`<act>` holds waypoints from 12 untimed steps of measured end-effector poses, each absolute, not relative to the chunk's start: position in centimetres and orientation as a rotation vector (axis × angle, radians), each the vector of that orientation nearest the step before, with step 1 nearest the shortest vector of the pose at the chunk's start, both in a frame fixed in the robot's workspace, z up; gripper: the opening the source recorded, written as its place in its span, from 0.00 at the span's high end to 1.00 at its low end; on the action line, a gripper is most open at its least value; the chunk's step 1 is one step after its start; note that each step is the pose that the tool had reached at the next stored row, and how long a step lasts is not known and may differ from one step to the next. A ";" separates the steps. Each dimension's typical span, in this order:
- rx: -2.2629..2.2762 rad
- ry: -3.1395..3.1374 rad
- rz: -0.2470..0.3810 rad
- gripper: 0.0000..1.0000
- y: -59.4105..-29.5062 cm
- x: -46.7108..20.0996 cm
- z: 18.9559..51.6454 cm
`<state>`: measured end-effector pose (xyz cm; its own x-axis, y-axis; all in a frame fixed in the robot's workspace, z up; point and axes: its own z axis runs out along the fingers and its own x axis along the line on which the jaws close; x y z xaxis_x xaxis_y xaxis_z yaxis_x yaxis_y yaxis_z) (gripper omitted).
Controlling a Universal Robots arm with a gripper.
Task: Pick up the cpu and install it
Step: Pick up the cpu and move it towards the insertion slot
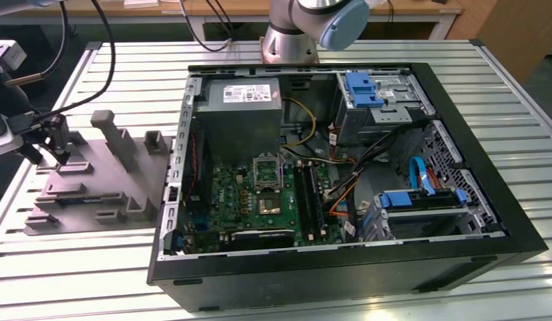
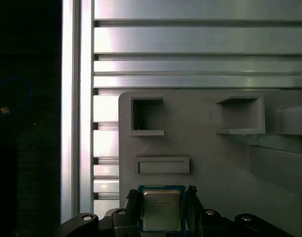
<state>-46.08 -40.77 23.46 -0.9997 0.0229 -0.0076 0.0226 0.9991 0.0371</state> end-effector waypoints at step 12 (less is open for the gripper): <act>0.036 3.133 0.058 0.53 -40.8 -46.1 23.9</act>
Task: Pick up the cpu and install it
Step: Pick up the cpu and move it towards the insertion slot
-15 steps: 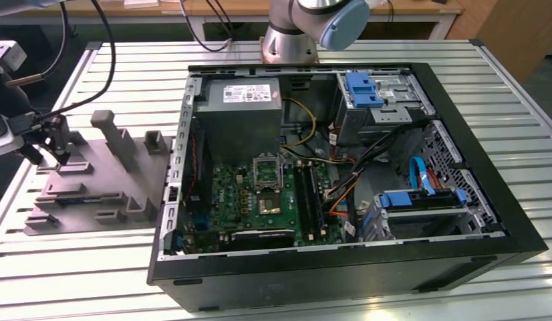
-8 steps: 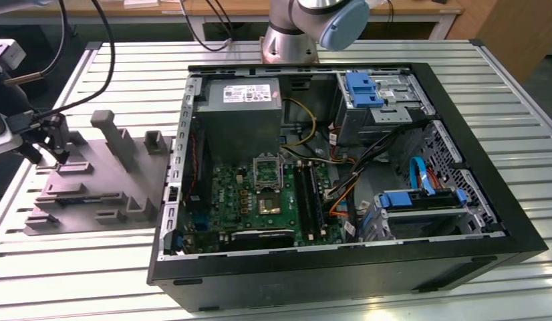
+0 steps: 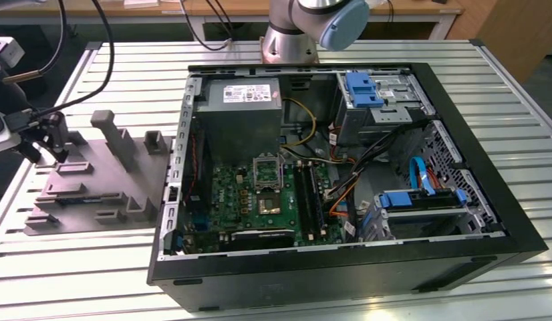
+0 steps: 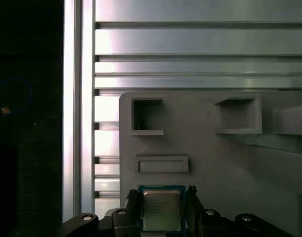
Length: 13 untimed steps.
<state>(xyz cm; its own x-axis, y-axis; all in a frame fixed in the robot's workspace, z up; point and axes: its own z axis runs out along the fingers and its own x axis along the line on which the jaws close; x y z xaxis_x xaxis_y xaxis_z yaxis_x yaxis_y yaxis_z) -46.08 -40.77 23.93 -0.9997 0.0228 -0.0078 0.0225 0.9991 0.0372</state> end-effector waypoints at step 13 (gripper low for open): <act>0.036 3.133 0.058 0.53 -40.8 -46.1 24.3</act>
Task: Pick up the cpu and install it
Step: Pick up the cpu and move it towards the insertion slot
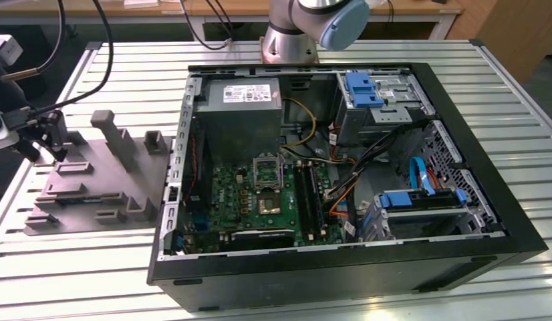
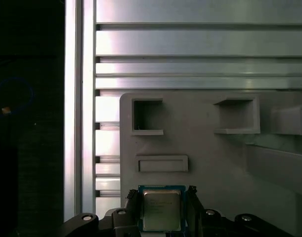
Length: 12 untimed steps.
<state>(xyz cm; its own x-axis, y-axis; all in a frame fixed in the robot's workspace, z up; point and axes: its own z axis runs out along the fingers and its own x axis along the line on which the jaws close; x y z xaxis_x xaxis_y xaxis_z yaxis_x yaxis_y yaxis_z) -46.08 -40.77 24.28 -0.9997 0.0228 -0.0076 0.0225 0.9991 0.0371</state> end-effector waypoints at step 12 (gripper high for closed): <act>0.036 3.133 0.058 0.53 -40.8 -46.1 24.5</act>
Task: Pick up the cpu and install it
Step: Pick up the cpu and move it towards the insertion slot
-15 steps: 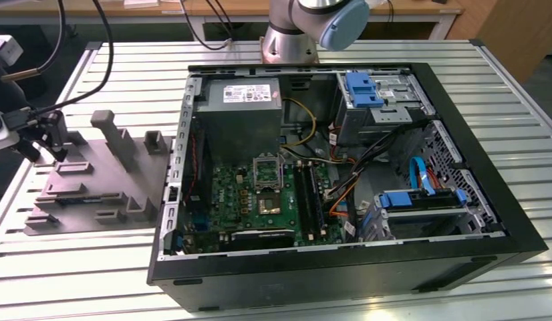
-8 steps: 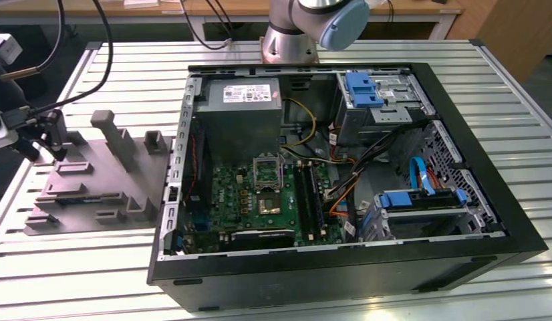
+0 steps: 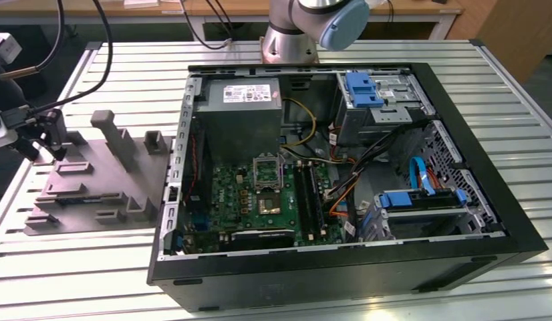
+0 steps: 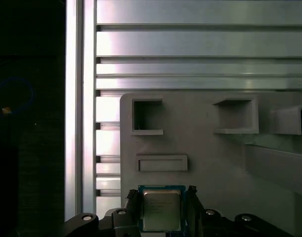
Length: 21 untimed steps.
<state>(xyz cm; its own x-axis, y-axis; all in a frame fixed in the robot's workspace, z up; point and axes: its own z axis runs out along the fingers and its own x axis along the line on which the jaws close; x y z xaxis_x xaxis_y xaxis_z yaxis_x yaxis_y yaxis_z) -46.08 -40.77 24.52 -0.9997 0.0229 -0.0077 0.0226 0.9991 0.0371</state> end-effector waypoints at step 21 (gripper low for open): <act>0.036 3.133 0.058 0.53 -40.8 -46.1 25.8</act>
<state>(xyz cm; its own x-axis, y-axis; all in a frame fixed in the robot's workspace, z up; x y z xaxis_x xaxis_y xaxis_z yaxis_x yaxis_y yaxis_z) -46.08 -40.77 25.75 -0.9997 0.0229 -0.0076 0.0226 0.9991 0.0371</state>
